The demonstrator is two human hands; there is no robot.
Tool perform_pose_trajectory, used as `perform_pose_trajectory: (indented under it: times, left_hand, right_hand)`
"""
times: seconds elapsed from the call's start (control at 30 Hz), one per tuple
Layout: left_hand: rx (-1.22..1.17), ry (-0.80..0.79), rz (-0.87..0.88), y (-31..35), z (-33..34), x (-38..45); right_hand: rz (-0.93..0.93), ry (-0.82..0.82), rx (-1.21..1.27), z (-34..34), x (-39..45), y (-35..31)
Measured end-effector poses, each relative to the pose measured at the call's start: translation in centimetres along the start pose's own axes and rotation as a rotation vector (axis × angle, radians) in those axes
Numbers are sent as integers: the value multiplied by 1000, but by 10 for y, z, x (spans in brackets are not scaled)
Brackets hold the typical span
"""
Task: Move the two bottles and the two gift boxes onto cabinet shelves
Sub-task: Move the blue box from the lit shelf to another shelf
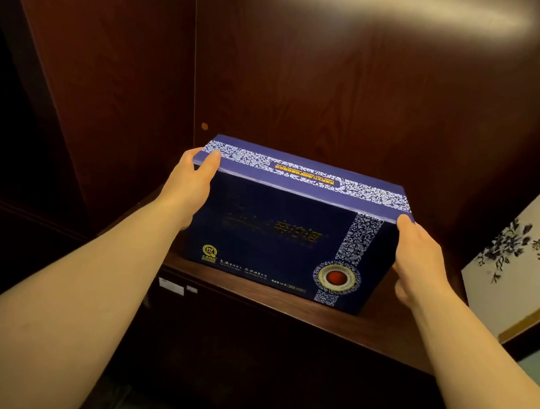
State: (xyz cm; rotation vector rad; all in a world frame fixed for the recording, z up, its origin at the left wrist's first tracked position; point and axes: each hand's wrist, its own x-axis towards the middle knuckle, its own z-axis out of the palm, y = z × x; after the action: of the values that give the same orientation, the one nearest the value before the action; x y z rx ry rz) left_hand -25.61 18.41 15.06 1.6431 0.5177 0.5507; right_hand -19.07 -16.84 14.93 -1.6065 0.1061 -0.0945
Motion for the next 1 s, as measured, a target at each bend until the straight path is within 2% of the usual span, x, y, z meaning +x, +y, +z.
perform_pose_trajectory:
  times: [0.47, 1.0]
  left_hand:
    - [-5, -132, 7, -3, -15, 2]
    - [-34, -166, -26, -3, -22, 1]
  right_hand:
    - [-15, 139, 37, 1, -47, 1]
    - [-4, 182, -1, 8, -53, -1]
